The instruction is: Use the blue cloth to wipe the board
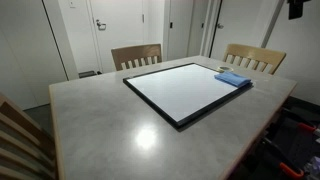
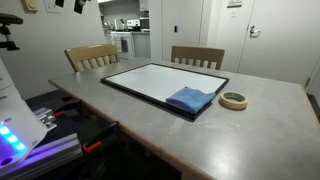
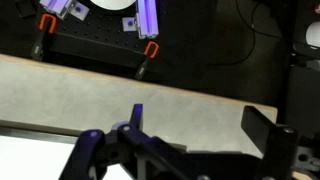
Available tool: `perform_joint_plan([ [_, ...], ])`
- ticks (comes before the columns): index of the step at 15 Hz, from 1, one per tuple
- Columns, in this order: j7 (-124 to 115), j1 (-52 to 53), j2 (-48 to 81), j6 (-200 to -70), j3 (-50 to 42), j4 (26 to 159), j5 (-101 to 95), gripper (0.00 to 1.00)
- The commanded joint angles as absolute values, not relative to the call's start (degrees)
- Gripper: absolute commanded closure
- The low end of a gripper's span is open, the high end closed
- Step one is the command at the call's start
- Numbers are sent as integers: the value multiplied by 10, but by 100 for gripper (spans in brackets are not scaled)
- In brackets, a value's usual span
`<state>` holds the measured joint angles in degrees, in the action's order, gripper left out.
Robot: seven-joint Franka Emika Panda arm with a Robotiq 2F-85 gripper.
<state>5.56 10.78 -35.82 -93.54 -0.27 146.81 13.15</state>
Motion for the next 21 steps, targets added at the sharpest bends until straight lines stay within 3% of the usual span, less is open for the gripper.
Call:
perform_joint_plan([
  [1, 62, 93, -358, -932, 10, 1466, 137, 0],
  [21, 281, 65, -320, -1042, -72, 1475, 31, 0],
])
